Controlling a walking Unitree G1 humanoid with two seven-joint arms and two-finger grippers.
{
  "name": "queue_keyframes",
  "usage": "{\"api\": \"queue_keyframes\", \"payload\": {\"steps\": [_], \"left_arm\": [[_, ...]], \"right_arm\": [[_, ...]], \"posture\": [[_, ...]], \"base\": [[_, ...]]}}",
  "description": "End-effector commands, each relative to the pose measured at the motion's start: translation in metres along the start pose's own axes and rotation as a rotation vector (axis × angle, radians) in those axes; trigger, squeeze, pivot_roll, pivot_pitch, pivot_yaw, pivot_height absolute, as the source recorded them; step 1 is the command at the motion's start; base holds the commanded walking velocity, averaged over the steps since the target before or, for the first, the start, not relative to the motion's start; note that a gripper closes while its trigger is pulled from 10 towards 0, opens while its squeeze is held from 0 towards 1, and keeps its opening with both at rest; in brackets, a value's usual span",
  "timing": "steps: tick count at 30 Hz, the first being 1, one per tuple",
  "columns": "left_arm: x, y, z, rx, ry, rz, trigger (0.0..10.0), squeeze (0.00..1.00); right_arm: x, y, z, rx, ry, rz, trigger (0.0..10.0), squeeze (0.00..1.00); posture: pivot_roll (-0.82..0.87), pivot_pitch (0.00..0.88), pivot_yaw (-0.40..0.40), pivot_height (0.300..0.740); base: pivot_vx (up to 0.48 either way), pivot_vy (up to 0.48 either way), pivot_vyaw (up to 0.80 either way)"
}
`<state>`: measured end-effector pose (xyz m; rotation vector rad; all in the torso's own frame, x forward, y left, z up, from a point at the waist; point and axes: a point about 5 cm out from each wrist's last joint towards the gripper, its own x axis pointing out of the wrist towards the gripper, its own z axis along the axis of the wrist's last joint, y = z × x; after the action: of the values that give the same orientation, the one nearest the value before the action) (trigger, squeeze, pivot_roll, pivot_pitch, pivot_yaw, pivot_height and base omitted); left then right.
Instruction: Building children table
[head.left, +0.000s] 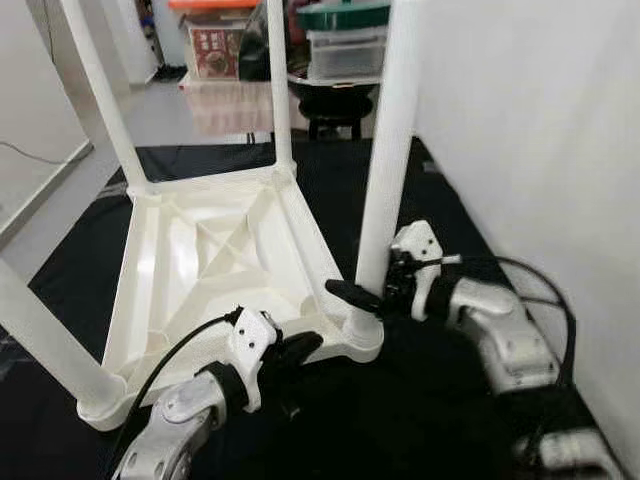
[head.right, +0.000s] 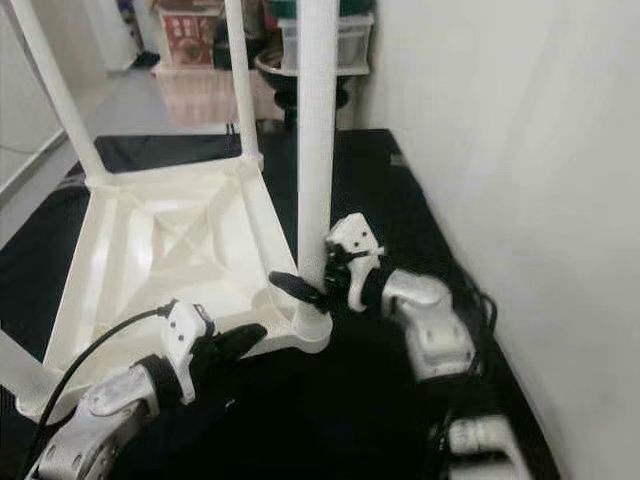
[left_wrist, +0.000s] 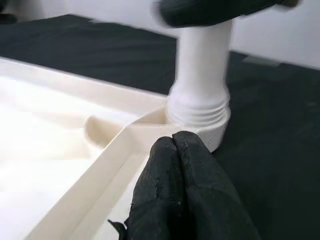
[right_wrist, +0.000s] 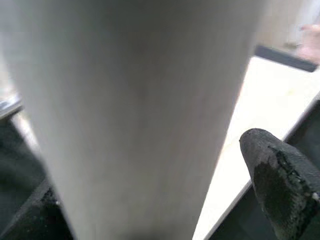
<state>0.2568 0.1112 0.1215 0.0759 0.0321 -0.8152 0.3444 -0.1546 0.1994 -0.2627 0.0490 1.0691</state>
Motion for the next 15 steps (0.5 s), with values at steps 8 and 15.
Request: {"api": "queue_keyframes", "payload": {"steps": [8,15], "left_arm": [[-0.009,-0.004,-0.002,-0.008,-0.009,0.089,10.0,0.0],[-0.007,-0.002,-0.002,0.002,-0.012,0.094,10.0,0.0]], "right_arm": [[0.008,-0.008,-0.016,0.072,0.068,0.113,0.0,0.0],[-0.007,-0.012,-0.018,0.085,0.018,0.11,0.0,0.0]], "posture": [[-0.08,0.042,-0.036,0.74],[-0.1,0.071,-0.024,0.74]], "base": [[0.0,0.0,0.0],[0.0,0.0,0.0]]}}
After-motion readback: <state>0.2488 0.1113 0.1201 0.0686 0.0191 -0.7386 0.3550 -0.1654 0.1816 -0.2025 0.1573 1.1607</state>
